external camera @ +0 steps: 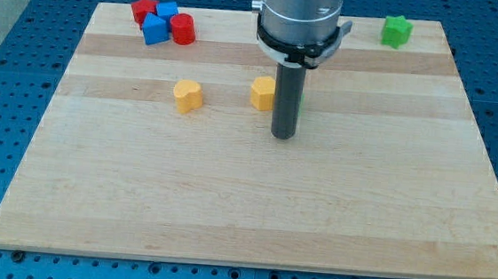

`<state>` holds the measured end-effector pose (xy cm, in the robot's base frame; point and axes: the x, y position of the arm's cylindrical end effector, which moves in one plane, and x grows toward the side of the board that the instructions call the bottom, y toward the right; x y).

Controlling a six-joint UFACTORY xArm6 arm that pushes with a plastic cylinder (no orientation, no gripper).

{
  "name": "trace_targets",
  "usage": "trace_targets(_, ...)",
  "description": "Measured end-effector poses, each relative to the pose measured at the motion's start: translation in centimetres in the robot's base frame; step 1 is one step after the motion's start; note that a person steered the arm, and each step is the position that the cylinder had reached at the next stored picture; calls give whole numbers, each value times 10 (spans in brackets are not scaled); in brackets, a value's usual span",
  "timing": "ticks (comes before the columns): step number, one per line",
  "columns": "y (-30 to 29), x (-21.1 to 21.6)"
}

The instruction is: Slide the green circle closer to green star

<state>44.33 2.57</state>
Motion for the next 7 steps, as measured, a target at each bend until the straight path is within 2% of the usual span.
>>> trace_targets(2,10,-44)
trace_targets(5,10,-137)
trace_targets(7,43,-165)
